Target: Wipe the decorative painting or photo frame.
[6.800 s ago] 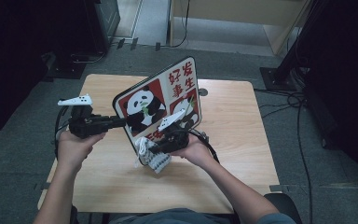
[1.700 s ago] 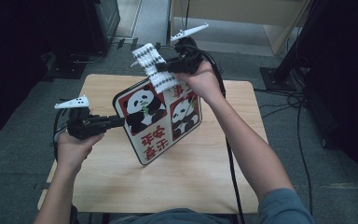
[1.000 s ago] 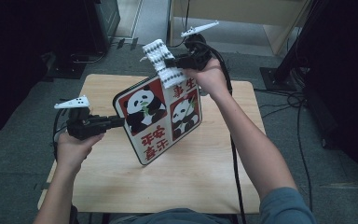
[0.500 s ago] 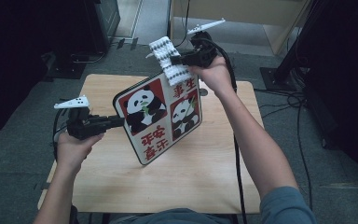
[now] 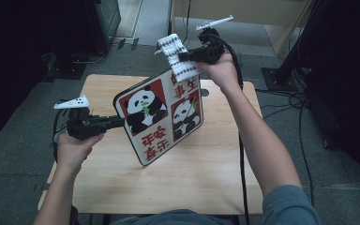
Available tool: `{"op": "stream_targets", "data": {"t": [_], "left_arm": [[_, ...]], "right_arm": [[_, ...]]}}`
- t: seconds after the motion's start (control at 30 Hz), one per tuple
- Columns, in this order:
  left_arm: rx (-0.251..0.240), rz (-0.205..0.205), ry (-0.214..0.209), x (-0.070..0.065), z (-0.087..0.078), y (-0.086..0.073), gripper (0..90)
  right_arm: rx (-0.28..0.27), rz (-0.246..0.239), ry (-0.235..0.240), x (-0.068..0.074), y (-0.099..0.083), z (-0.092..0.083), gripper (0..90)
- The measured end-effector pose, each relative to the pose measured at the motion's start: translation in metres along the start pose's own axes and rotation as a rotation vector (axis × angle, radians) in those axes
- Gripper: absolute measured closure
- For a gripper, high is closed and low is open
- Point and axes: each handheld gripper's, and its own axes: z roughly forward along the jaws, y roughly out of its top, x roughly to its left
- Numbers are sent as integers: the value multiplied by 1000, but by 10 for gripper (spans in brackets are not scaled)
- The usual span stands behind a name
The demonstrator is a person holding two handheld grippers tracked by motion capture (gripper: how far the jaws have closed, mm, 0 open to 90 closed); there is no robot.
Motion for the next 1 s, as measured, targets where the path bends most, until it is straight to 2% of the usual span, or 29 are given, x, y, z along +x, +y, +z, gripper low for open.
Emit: {"op": "stream_targets", "data": {"t": [0.3,0.57,0.8,1.0], "left_arm": [[0,0,3,1,0,0,788],[-2,2,8,1,-1,0,788],[-1,2,12,2,-1,0,787],[-1,0,17,3,-1,0,786]], "right_arm": [[-2,27,-32,-13,0,-5,729],[1,95,-43,-30,-1,-12,735],[22,109,-102,-42,-5,-18,755],[37,105,-110,-47,-9,-19,759]]}}
